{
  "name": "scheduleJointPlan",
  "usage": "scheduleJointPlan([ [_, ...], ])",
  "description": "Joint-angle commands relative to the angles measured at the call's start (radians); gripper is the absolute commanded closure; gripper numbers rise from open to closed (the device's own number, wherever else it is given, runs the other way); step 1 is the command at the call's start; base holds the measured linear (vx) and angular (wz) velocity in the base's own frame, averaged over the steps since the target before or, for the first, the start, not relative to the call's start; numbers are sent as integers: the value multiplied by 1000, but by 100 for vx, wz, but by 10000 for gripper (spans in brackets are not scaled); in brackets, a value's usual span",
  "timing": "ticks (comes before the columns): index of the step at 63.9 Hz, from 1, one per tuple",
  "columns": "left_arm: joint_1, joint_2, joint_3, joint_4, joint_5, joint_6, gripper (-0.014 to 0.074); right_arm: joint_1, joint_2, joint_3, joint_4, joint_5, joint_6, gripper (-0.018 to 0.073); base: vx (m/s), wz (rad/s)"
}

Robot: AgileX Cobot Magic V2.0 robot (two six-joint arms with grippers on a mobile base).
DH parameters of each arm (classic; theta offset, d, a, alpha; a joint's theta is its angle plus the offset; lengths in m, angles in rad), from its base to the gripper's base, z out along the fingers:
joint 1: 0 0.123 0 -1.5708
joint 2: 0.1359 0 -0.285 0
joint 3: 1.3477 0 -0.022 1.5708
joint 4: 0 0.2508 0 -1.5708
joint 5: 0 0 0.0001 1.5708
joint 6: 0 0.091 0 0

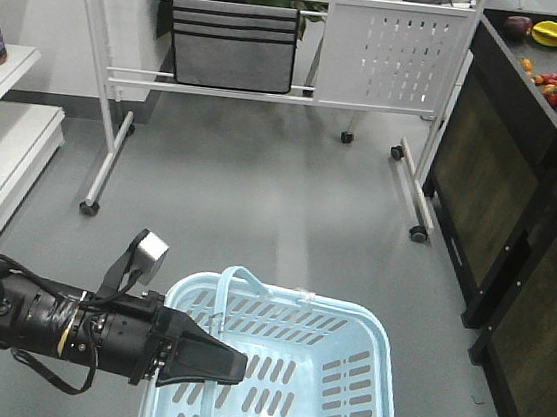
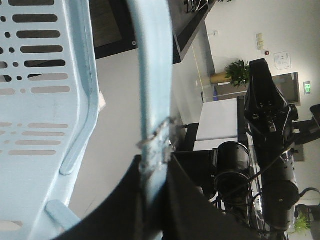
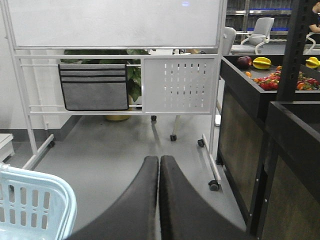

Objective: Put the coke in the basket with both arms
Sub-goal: 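Drive the base away from the shelf while holding the basket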

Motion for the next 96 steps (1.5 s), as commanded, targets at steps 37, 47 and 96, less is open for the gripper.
scheduleJointPlan([
  [37, -4, -43, -16, -58, -234, 11, 602, -3, -18, 11, -3, -74, -8, 568, 14, 1],
  [47, -4, -43, -16, -58, -234, 11, 602, -3, -18, 11, -3, -74, -8, 568, 19, 6],
  [96, -4, -43, -16, -58, -234, 11, 602, -3, -18, 11, -3, -74, -8, 568, 21, -5],
])
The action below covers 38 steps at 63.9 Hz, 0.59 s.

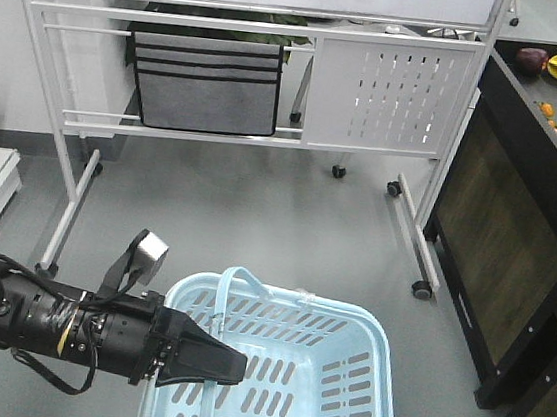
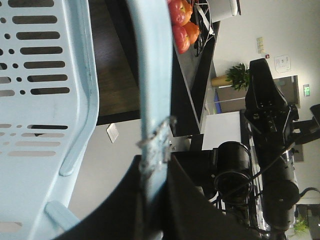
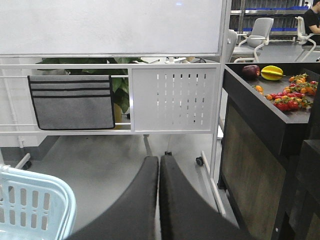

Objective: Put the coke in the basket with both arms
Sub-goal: 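Drive the base away from the shelf while holding the basket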

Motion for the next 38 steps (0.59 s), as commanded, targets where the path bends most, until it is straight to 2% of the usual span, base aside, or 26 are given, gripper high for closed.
scheduleJointPlan([
  [1, -4, -43, -16, -60, -234, 11, 602, -3, -18, 11, -3, -73, -8, 568, 24, -6],
  [38, -4, -43, -16, -60, -234, 11, 602, -3, -18, 11, -3, -73, -8, 568, 24, 3],
])
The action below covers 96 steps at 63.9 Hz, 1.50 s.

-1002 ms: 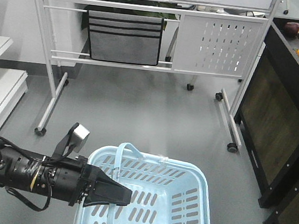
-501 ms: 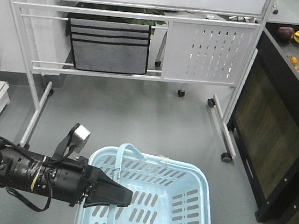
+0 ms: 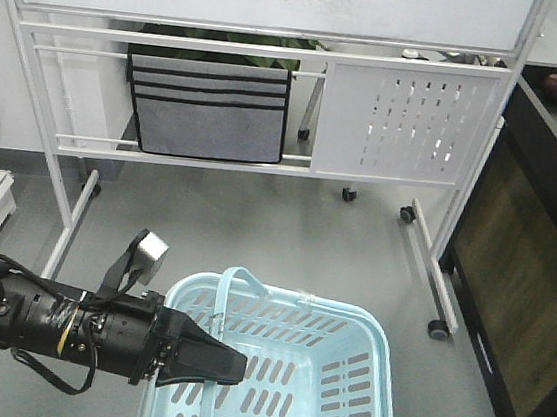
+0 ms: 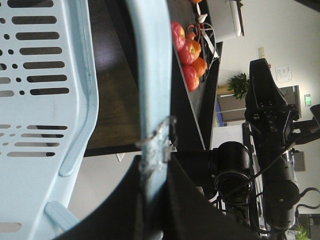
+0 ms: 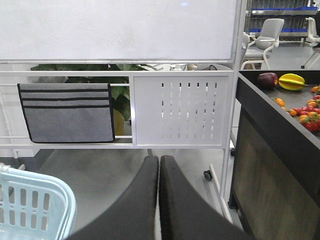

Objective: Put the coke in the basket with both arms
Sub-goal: 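Drive the base away from the shelf while holding the basket, then drive the base to the shelf with the red Coca-Cola bottle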

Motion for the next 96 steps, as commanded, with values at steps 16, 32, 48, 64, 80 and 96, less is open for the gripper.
scheduleJointPlan([
  [16, -4, -43, -16, -60, -234, 10, 602, -3, -18, 11, -3, -73, -8, 568, 25, 12],
  [32, -4, -43, -16, -60, -234, 10, 602, -3, -18, 11, -3, -73, -8, 568, 25, 18],
  [48, -4, -43, -16, -60, -234, 10, 602, -3, -18, 11, -3, -73, -8, 568, 25, 38],
  [64, -4, -43, -16, -60, -234, 10, 602, -3, -18, 11, -3, -73, -8, 568, 22, 66],
  [80, -4, -43, -16, -60, -234, 10, 602, -3, -18, 11, -3, -73, -8, 568, 20, 69],
  [96, -4, -43, -16, -60, -234, 10, 602, -3, -18, 11, -3, -73, -8, 568, 17, 64],
])
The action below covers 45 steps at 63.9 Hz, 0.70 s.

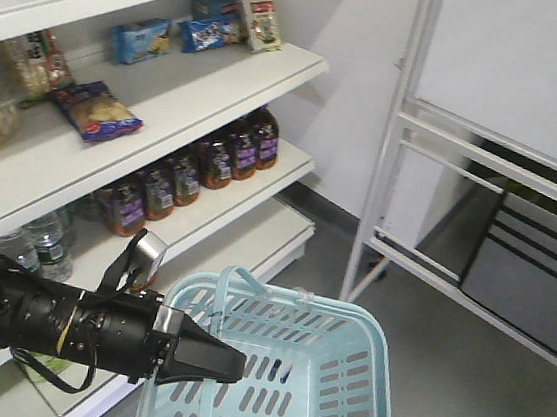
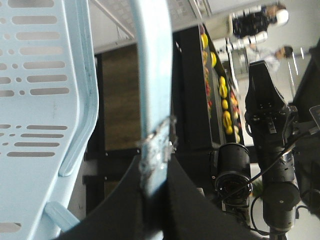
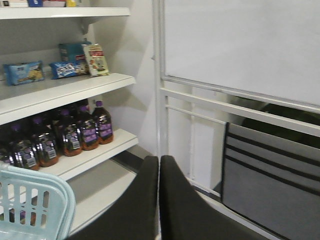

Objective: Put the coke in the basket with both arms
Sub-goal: 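Drive the base to the shelf with the red Coca-Cola bottle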

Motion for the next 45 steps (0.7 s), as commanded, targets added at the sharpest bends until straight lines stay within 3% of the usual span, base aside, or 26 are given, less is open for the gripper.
scheduleJointPlan([
  [1, -4, -43, -16, -60, -234, 10, 602, -3, -18, 11, -3, -77, -8, 568, 16, 63],
  [45, -4, -43, -16, -60, -234, 10, 602, -3, -18, 11, -3, -77, -8, 568, 15, 64],
])
